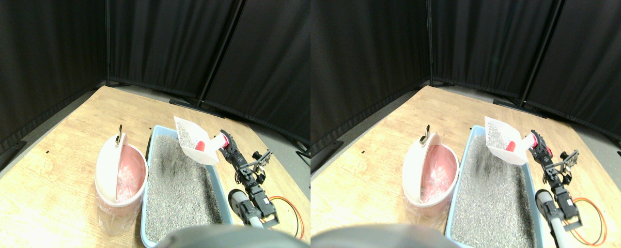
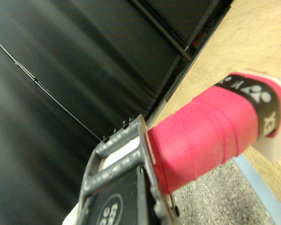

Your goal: Scoop (unimanual)

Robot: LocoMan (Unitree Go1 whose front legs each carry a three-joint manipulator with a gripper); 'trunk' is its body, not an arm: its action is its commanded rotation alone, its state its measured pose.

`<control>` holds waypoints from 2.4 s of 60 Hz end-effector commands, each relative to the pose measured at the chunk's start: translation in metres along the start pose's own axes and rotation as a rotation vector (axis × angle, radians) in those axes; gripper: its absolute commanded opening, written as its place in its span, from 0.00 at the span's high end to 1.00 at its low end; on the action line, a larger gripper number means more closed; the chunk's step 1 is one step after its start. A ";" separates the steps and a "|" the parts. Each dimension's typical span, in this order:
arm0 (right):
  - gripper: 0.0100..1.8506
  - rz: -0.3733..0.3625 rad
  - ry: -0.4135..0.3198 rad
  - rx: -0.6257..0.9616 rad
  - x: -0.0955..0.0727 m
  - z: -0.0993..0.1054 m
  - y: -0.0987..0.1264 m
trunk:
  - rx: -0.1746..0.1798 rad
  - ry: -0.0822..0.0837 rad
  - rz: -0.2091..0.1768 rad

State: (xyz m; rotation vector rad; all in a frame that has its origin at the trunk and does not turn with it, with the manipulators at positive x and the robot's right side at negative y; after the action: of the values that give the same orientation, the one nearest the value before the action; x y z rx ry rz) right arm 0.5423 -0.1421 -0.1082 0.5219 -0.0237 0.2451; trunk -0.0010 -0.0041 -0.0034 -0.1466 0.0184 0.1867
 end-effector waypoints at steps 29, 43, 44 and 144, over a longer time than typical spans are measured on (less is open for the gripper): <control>0.98 -0.056 -0.044 0.302 0.003 -0.014 0.009 | -0.032 0.004 0.014; 0.98 -0.083 -0.018 0.567 0.011 -0.017 0.011 | -0.036 0.004 0.018; 0.98 -0.083 -0.018 0.567 0.011 -0.017 0.011 | -0.036 0.004 0.018; 0.98 0.236 0.149 -0.206 0.016 -0.003 0.064 | -0.089 0.000 0.122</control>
State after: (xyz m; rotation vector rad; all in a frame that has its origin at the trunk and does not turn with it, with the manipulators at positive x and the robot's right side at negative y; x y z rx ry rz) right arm 0.5450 -0.0898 -0.0906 0.2742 0.0927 0.4611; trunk -0.0042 -0.0008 -0.0020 -0.2230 -0.0025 0.2852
